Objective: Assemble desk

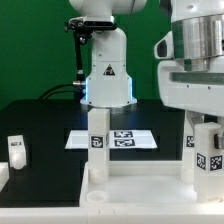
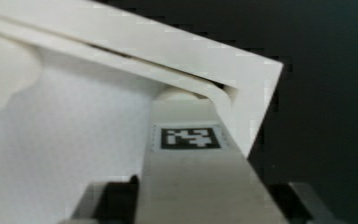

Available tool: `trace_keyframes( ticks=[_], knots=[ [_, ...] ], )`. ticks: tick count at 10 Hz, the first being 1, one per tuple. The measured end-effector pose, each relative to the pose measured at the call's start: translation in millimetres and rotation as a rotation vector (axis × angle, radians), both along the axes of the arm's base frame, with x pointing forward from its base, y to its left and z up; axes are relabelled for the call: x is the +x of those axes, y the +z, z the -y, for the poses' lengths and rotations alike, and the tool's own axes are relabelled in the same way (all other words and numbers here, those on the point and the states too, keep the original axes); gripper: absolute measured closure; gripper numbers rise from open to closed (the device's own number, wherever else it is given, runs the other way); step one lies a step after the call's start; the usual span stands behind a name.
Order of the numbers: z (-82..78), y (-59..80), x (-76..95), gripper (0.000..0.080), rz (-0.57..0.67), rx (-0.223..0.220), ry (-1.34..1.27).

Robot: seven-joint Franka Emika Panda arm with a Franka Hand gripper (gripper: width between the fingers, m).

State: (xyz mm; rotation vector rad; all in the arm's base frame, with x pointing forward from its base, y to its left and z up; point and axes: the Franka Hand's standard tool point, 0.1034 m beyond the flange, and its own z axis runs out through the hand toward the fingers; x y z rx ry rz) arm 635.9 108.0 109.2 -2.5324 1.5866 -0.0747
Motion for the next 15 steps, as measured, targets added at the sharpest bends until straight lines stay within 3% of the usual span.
trace_keyframes(
  ticks=[1,2,3,4,6,9,11,12,13,14,15],
  knots=[
    [1.5,1.5,1.0,0.0304,0.019,-0.014,0.144],
    [2.0,0.5,0.3,0.0304,0.034,-0.04,0.334],
    [3.6,-0.9,-0.1,0.0199,0.042,-0.052,0.433],
    [4.6,-0.7,0.4,0.0164,0.046,-0.061,0.47],
    [7.0,-0.7,0.6,0.0154,0.055,-0.086,0.603],
    [3.3,3.1,6.0,0.0151,0.106,-0.2,1.126],
    [3.2,2.6,5.8,0.0151,0.1,-0.219,1.17],
    [3.9,2.4,5.9,0.0288,0.099,-0.218,1.164],
    [3.8,2.3,5.8,0.0288,0.096,-0.212,1.119],
    [3.8,2.4,5.9,0.0466,0.091,-0.203,1.042],
    [4.0,2.1,5.9,0.0515,0.086,-0.195,0.973]
  ],
)
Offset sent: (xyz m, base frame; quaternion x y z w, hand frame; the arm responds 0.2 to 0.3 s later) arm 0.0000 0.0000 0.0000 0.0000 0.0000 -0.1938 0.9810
